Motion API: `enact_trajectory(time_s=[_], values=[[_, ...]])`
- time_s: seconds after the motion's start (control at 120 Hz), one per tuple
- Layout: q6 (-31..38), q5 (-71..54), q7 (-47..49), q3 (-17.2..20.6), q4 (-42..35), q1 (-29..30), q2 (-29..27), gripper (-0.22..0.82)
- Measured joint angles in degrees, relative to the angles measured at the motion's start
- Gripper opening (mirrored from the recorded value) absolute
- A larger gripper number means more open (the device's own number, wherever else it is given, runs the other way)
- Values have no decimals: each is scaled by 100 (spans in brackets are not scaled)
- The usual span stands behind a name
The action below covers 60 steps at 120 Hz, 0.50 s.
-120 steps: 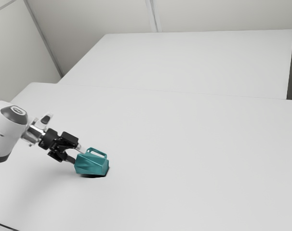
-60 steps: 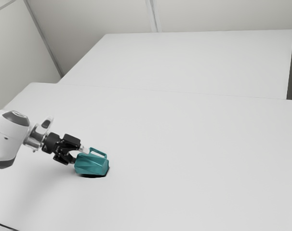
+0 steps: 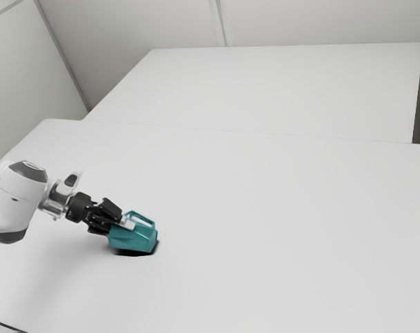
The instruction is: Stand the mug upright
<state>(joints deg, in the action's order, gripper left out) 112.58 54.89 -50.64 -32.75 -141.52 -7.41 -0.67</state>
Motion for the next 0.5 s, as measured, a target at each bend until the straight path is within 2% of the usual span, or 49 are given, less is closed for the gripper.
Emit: enact_trajectory(time_s=[0.325,0.5], values=[[12,-6,-62,-1,0,-50,-196,-13],[26,-12,-73,6,6,52,-248,-16]])
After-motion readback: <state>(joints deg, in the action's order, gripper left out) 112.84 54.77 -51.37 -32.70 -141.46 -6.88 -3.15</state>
